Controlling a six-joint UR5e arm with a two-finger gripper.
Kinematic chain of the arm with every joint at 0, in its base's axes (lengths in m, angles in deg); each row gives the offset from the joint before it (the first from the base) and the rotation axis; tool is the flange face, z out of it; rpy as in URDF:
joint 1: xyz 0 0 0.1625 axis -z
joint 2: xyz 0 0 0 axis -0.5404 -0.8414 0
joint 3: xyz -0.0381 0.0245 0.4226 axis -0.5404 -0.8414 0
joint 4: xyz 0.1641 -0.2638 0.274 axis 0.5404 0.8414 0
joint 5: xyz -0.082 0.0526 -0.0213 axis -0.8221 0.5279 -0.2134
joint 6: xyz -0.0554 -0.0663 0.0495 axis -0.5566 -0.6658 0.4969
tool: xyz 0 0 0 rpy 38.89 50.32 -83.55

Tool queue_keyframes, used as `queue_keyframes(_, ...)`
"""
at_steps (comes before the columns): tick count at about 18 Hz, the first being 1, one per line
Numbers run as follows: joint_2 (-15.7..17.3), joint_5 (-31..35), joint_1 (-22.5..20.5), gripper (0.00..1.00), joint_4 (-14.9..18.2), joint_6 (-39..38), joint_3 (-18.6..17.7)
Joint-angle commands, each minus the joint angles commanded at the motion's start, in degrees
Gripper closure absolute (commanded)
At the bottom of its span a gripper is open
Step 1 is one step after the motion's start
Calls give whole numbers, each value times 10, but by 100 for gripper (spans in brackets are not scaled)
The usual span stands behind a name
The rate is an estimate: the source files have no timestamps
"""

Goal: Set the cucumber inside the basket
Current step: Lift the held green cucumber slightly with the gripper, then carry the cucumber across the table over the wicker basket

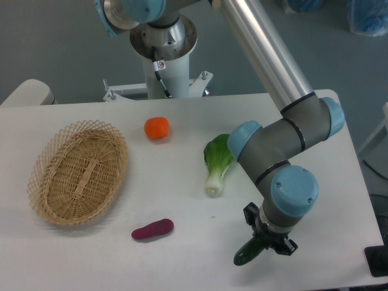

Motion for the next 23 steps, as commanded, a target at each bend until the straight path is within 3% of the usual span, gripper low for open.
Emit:
queue_keyframes(9, 4, 1, 8, 83, 1, -9, -4)
queue_keyframes(16, 26, -10, 30, 83, -5, -51, -38)
queue_keyframes(20, 68, -22, 55, 83, -6, -61, -92)
queue_keyframes(23, 90, -22, 88, 83, -7, -123, -119)
